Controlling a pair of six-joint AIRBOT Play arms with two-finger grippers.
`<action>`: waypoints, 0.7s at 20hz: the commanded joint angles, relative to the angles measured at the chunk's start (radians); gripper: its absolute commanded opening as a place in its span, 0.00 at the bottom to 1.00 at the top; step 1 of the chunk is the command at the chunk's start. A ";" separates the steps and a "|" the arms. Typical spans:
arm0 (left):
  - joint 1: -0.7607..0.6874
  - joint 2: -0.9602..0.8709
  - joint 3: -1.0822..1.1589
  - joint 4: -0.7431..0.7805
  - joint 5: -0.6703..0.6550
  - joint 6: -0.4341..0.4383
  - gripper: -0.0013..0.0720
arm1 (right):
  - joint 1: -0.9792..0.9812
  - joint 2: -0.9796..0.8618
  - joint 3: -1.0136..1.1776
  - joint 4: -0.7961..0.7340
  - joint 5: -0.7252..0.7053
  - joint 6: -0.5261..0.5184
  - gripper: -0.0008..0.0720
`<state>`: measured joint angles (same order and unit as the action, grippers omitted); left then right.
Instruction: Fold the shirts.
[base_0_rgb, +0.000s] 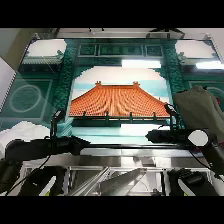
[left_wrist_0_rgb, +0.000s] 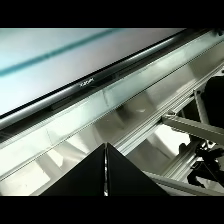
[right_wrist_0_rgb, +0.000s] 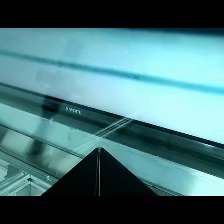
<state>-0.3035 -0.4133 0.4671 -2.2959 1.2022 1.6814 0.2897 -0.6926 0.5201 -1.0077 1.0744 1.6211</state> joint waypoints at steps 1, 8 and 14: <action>-0.033 0.079 -0.043 0.001 -0.036 -0.046 0.04 | 0.030 -0.031 -0.011 0.003 -0.016 0.002 0.04; 0.042 0.097 -0.043 0.000 -0.023 -0.049 0.04 | 0.030 -0.032 -0.011 0.003 -0.016 0.002 0.04; 0.058 0.097 -0.043 0.000 -0.022 -0.049 0.04 | 0.030 -0.032 -0.011 0.003 -0.016 0.002 0.04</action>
